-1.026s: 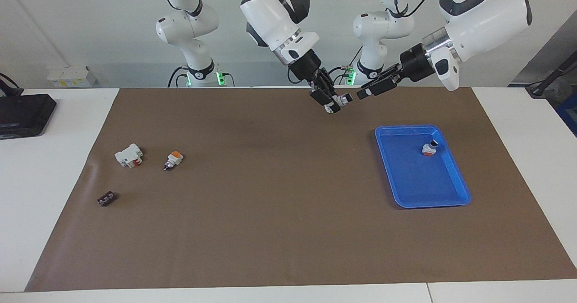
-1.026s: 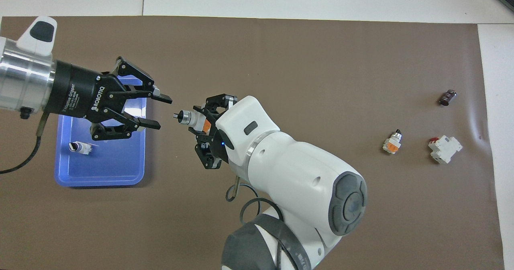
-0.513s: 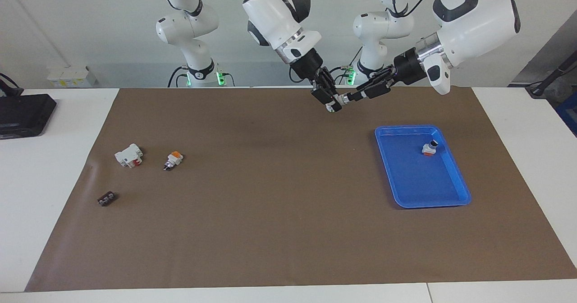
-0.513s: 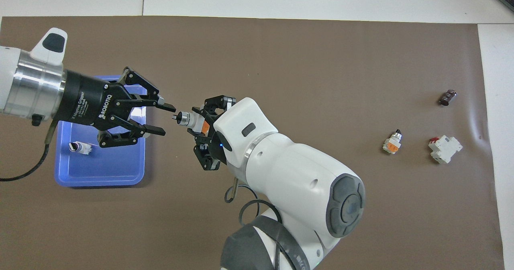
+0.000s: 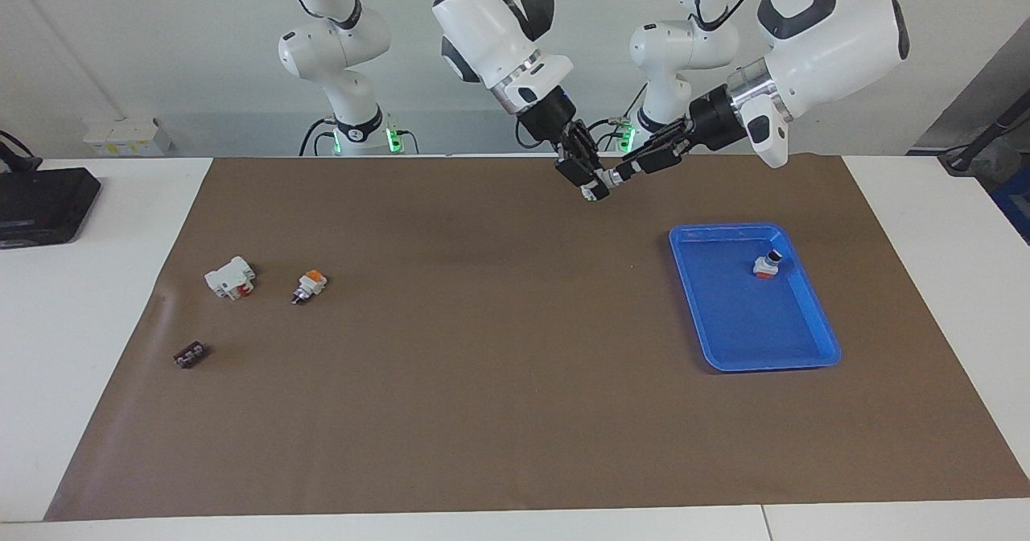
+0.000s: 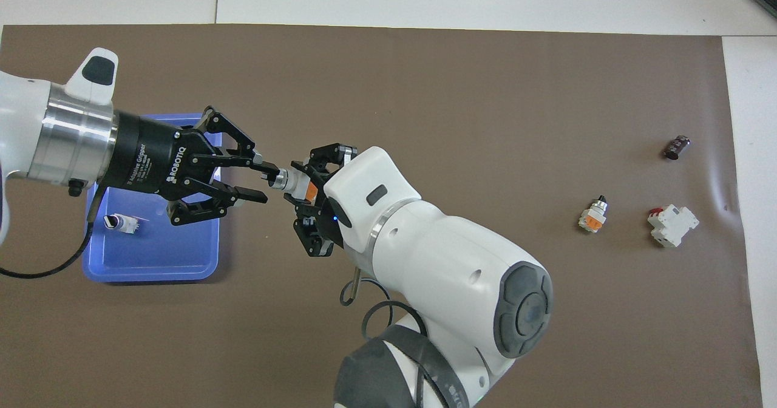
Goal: Turn and place switch with both arms
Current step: 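Close the left gripper on the switch held by the right gripper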
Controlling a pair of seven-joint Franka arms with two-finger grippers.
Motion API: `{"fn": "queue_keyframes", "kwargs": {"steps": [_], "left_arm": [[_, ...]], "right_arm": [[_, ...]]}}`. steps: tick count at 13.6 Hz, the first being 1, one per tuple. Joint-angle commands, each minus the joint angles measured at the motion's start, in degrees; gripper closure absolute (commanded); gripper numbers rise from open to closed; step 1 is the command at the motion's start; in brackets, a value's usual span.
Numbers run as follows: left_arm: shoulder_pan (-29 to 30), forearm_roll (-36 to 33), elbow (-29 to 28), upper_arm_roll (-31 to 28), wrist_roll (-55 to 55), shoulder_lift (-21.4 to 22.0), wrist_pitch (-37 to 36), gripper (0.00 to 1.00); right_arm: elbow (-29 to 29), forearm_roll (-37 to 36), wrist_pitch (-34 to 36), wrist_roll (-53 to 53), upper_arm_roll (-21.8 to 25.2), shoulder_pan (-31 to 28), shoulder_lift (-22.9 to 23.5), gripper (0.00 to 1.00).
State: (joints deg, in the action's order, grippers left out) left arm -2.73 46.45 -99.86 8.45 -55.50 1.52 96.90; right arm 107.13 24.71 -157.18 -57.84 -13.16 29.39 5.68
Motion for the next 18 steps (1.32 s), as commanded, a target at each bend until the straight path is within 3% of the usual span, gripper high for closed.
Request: {"fn": "queue_keyframes", "kwargs": {"steps": [1, 6, 14, 18], "left_arm": [[-1.8, 1.2, -4.1, -0.2, -0.7, 2.5, 4.9, 0.65], [-1.8, 1.4, -4.4, -0.1, -0.4, 2.6, 5.7, 1.00], [-1.7, 1.3, -5.5, -0.3, -0.1, 3.1, 5.2, 1.00], [-1.5, 1.1, -5.6, -0.4, 9.6, 3.2, 4.3, 1.00]], "right_arm": [[0.0, -1.7, 0.9, 1.9, -0.1, -0.3, -0.5, 1.00], [-0.1, -1.7, 0.8, 2.0, -0.2, -0.3, -0.4, 1.00], [-0.1, -1.7, 0.7, 2.1, -0.2, -0.3, -0.5, 1.00], [-0.1, -1.7, 0.6, 2.2, -0.2, -0.3, -0.5, 1.00]]}}
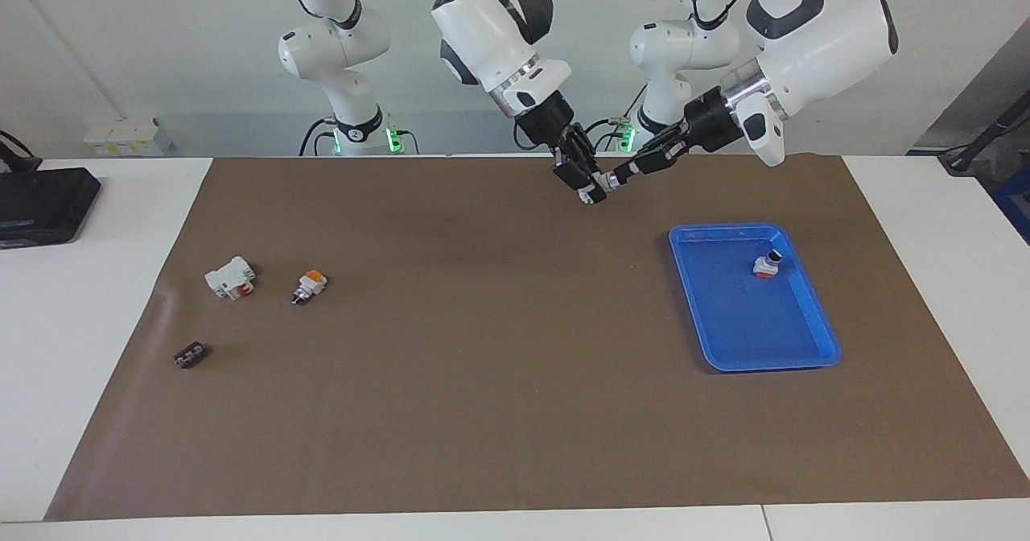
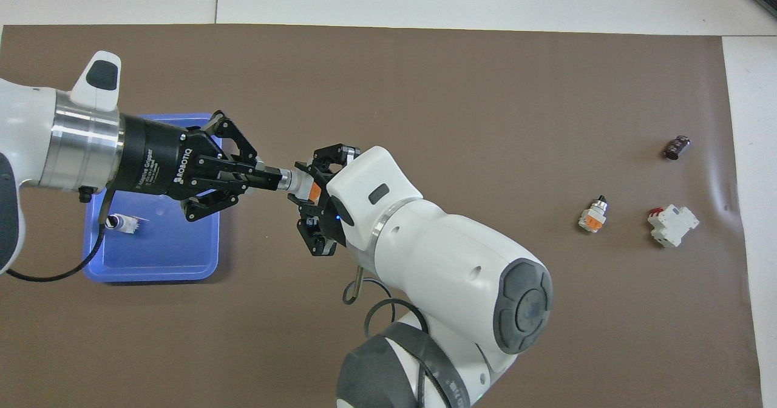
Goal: Turn and place switch with both arms
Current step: 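Close the left gripper on the switch held by the right gripper, then open the right gripper and withdraw it while the left gripper holds the switch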
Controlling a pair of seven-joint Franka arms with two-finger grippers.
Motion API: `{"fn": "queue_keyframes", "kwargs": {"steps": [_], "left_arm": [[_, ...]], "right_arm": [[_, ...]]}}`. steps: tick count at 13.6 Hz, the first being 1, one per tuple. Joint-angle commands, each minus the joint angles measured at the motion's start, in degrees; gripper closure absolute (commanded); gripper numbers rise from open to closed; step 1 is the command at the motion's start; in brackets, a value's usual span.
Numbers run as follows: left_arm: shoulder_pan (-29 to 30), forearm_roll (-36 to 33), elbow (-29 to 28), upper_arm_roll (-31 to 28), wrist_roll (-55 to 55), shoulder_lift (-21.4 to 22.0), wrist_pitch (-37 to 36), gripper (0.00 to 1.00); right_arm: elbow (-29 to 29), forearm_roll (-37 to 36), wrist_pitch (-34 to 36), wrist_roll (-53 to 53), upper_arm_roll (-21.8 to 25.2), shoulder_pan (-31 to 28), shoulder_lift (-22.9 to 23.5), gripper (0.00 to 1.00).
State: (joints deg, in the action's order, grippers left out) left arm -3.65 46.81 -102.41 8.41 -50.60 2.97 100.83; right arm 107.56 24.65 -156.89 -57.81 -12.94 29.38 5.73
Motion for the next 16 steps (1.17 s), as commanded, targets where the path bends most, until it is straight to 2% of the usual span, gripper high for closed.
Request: {"fn": "queue_keyframes", "kwargs": {"steps": [1, 9, 16], "left_arm": [[-0.6, 0.7, -3.1, -0.3, 6.9, 1.8, 0.3, 1.00], [-0.2, 0.7, -4.4, -0.3, 36.5, 2.5, 0.5, 1.00], [-2.0, -0.1, -5.1, -0.1, 53.3, 2.8, 2.8, 1.00]], "right_arm": [[-0.5, -1.6, 0.3, 2.2, -0.4, -0.3, -0.5, 1.00], [-0.6, -1.6, 0.1, 2.2, -0.3, -0.3, -0.5, 1.00], [-0.6, -1.6, 0.0, 2.2, -0.3, -0.3, -0.5, 1.00]]}}
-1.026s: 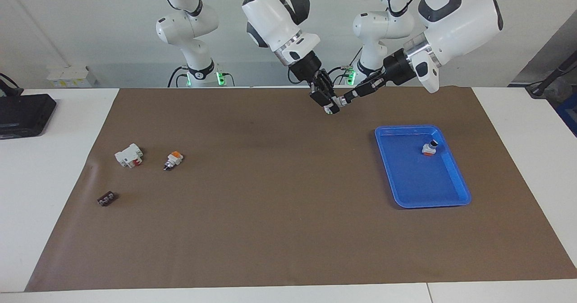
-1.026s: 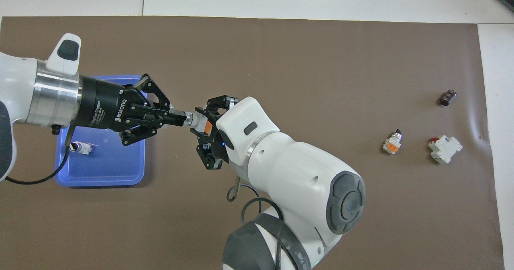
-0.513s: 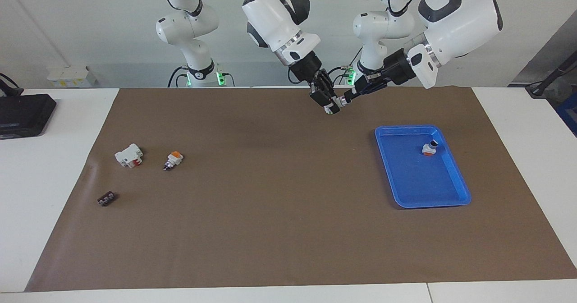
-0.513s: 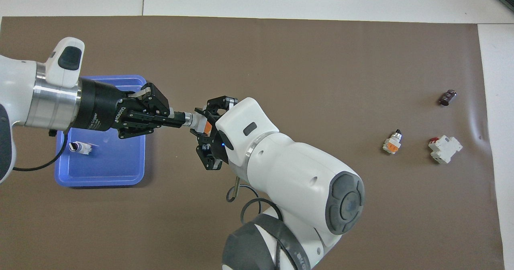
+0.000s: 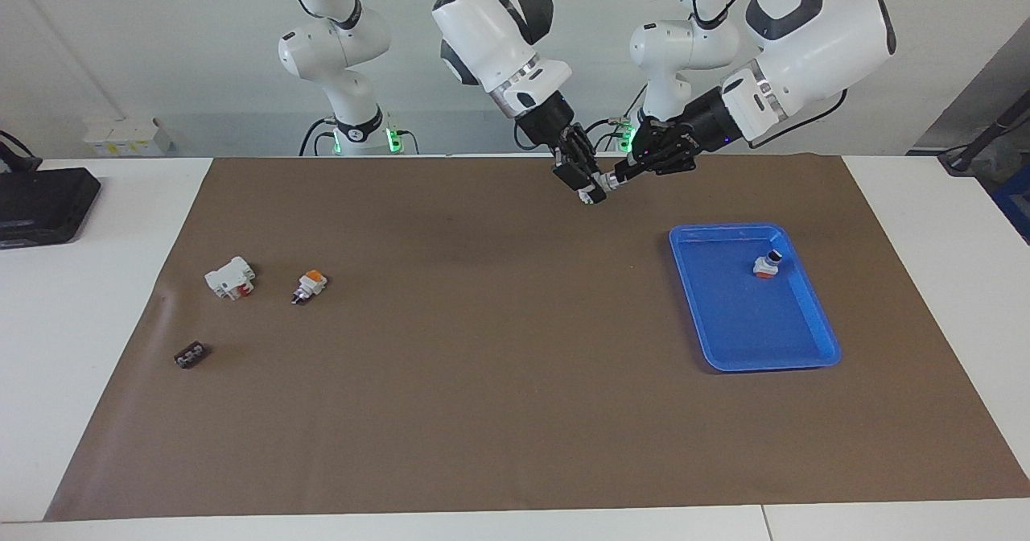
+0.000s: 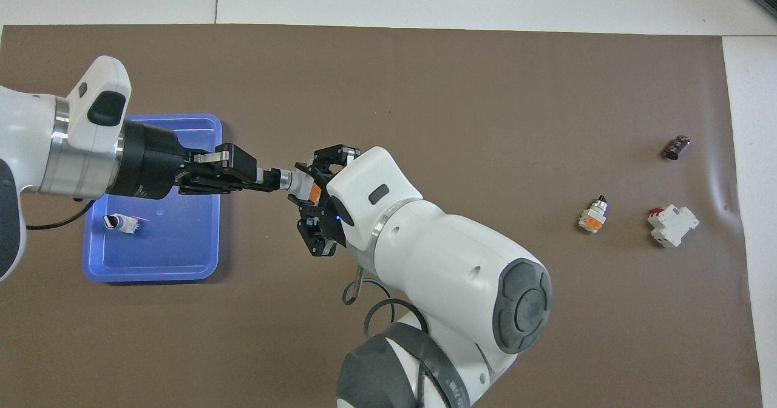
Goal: Turn and place switch with both arms
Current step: 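Open the right gripper and withdraw it while the left gripper holds the switch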
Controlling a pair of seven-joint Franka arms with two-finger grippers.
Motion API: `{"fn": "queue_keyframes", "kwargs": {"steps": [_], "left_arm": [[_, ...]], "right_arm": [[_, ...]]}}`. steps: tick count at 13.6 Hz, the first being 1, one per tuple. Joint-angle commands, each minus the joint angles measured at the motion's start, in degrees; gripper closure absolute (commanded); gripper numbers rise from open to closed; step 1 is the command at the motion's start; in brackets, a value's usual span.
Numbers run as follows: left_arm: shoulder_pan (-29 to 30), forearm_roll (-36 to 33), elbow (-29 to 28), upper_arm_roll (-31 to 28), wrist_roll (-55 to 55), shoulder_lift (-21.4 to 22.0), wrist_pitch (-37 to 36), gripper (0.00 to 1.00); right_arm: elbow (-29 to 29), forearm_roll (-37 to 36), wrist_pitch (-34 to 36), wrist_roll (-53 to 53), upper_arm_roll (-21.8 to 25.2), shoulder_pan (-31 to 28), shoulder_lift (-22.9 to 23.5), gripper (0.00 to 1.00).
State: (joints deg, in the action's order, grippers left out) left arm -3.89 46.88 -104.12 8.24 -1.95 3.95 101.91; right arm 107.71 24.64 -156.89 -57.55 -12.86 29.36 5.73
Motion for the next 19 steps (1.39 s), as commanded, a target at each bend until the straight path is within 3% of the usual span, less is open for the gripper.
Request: {"fn": "queue_keyframes", "kwargs": {"steps": [1, 4, 6, 10, 19], "left_arm": [[-1.5, -0.1, -3.4, 0.0, 5.8, 1.8, 1.9, 1.00], [-0.9, -1.0, -3.7, -0.4, 13.6, 1.9, 1.6, 1.00], [-0.8, -7.0, -5.1, -0.5, 19.5, 3.0, -0.6, 1.00], [1.1, -7.7, -9.1, -0.5, 35.1, 5.1, -0.8, 1.00], [0.4, -7.4, -9.1, -0.2, 36.5, 5.4, -2.4, 1.00]], "right_arm": [[-0.7, -1.6, 0.0, 1.9, -0.4, -0.3, -0.5, 1.00], [-0.7, -1.6, -0.1, 1.9, -0.4, -0.3, -0.5, 1.00], [-0.7, -1.6, -0.1, 1.9, -0.4, -0.3, -0.5, 1.00], [-0.7, -1.7, -0.1, 1.9, -0.4, -0.3, -0.5, 1.00], [-0.7, -1.6, 0.0, 1.9, -0.5, -0.3, -0.5, 1.00]]}}
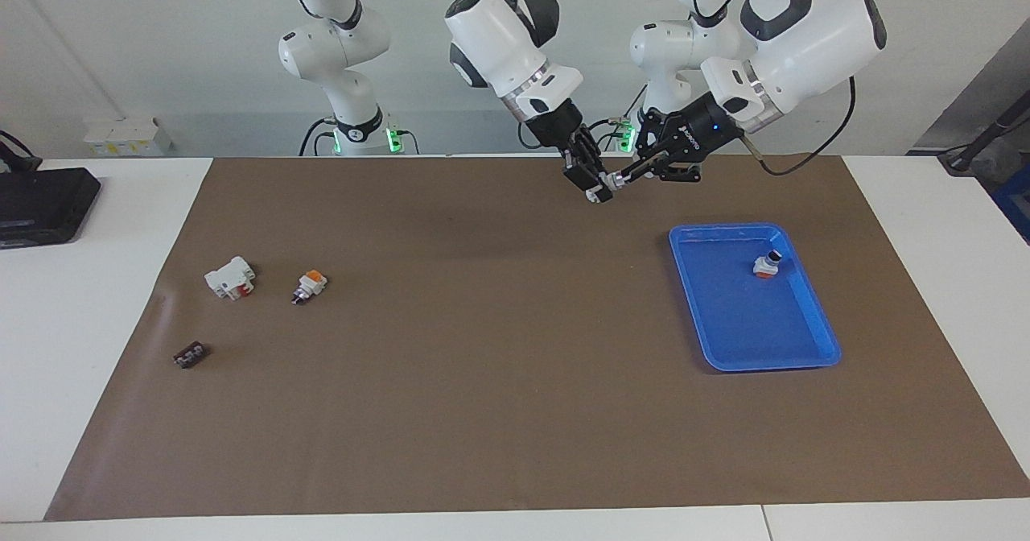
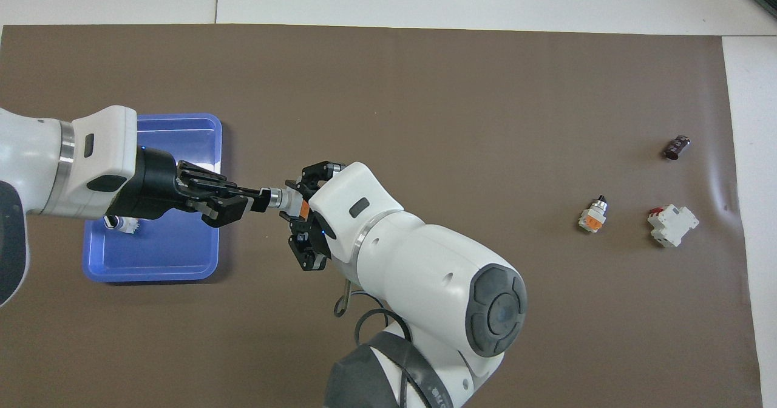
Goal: Turn and place switch with both arms
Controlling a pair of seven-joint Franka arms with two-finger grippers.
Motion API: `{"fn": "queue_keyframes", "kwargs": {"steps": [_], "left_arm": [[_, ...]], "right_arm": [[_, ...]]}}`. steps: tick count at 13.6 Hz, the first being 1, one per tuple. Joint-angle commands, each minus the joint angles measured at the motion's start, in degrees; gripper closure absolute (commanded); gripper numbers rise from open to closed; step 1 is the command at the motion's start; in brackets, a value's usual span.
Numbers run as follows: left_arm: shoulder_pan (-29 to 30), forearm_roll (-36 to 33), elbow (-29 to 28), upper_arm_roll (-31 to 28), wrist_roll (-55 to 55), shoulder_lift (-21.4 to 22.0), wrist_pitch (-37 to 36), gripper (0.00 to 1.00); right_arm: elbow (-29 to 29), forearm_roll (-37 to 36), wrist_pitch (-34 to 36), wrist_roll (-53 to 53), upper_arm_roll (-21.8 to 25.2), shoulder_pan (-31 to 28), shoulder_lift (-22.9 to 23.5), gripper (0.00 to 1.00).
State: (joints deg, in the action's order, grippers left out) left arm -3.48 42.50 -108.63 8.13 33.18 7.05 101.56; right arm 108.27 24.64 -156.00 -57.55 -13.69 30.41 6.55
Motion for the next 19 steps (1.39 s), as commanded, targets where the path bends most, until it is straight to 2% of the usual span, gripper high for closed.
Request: {"fn": "queue_keyframes", "kwargs": {"steps": [1, 2, 7, 9, 10, 13, 15, 19], "left_arm": [[0.0, -3.0, -4.6, -0.1, 1.4, 2.2, -1.9, 1.00], [0.1, -3.0, -4.6, -0.2, 1.3, 2.3, -2.0, 1.00], [0.3, -3.0, -4.0, -0.5, -1.9, 1.7, -1.2, 1.00], [1.2, -5.0, -3.8, -0.7, -3.7, 1.7, -1.5, 1.00], [2.8, -8.6, -3.8, -0.5, -3.7, 1.7, -2.2, 1.00], [4.7, -11.4, -3.9, -0.6, -4.3, 1.7, -1.8, 1.00], [5.9, -16.5, -4.1, -0.6, -5.6, 1.7, -1.5, 1.00], [11.2, -25.9, -4.7, -0.5, -8.7, 1.3, -1.3, 1.00]], "right_arm": [[-1.3, -1.4, -0.9, 2.1, 0.3, -1.4, -1.4, 1.00], [-1.3, -1.6, -1.0, 3.2, 0.3, -1.4, -1.3, 0.01], [-1.5, -1.6, -0.8, 3.1, 0.4, -2.1, -1.4, 0.00], [-1.3, -1.6, 0.1, 3.1, 0.5, -4.0, -1.6, 0.00], [-1.3, -1.6, 1.1, 3.1, 0.5, -5.4, -1.7, 0.00], [-1.2, -1.5, 2.3, 3.2, 0.5, -10.4, -1.7, 0.00], [-1.0, -1.5, 3.1, 3.1, 0.6, -14.7, -1.6, 0.00], [-1.0, -1.6, 11.6, 5.1, 1.1, -22.2, -1.8, 0.00]]}}
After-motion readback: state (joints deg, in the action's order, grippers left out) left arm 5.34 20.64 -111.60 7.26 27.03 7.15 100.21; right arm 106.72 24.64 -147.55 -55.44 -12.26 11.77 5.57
